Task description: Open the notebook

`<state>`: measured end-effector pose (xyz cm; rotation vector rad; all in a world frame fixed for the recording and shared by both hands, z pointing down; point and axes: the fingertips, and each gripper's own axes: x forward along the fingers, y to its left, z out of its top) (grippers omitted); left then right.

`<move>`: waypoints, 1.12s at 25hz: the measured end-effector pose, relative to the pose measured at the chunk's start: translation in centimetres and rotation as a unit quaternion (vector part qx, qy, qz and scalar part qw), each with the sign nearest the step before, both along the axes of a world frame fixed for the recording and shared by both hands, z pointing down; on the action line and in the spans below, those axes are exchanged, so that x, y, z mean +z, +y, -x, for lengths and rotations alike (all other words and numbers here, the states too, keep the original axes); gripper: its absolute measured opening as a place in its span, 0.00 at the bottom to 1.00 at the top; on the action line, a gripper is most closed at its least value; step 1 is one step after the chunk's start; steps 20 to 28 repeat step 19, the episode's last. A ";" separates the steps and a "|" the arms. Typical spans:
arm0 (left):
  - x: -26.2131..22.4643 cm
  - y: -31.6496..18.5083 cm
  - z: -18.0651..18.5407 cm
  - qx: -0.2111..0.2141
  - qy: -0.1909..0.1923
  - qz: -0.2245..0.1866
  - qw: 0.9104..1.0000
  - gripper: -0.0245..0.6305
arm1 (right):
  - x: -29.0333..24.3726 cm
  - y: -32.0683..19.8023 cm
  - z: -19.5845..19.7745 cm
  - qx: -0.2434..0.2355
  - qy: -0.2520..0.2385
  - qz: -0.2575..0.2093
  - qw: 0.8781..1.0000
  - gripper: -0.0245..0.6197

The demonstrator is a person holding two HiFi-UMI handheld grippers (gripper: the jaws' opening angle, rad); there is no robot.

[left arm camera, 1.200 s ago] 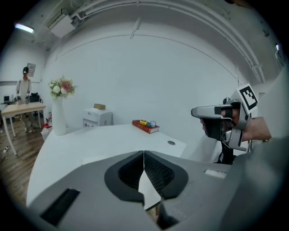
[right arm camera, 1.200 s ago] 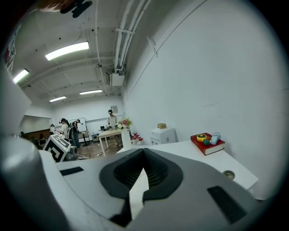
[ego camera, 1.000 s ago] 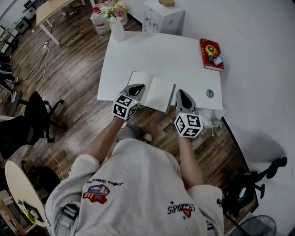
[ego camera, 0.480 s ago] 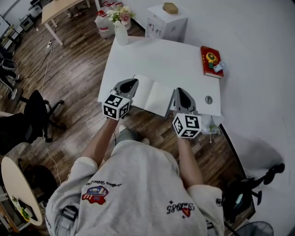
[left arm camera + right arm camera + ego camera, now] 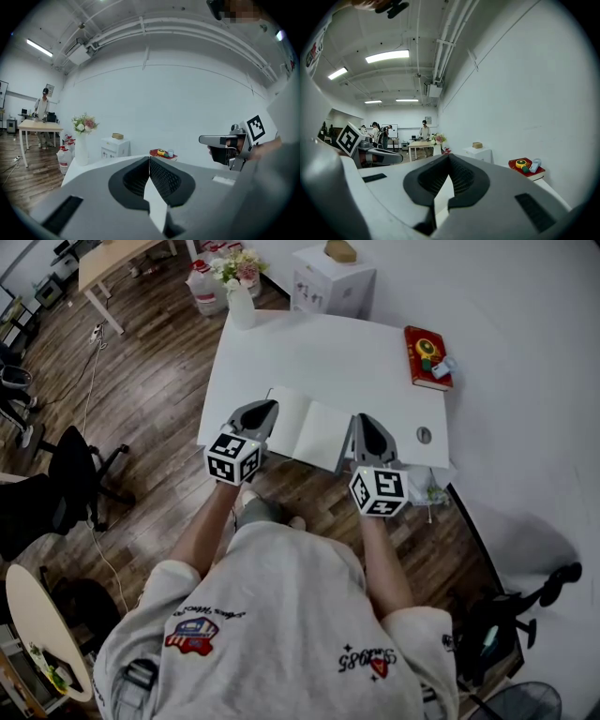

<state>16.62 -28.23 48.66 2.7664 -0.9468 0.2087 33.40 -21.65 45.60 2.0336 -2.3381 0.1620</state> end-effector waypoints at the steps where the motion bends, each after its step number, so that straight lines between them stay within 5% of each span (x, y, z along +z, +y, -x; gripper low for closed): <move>1: 0.2 0.0 0.1 0.000 -0.001 0.002 1.000 0.05 | 0.1 0.0 0.1 0.000 0.000 0.001 1.000 0.03; 28: 2.4 -0.5 0.3 0.003 -0.008 0.025 1.000 0.05 | 1.2 -0.6 0.2 0.002 -0.001 0.014 1.000 0.03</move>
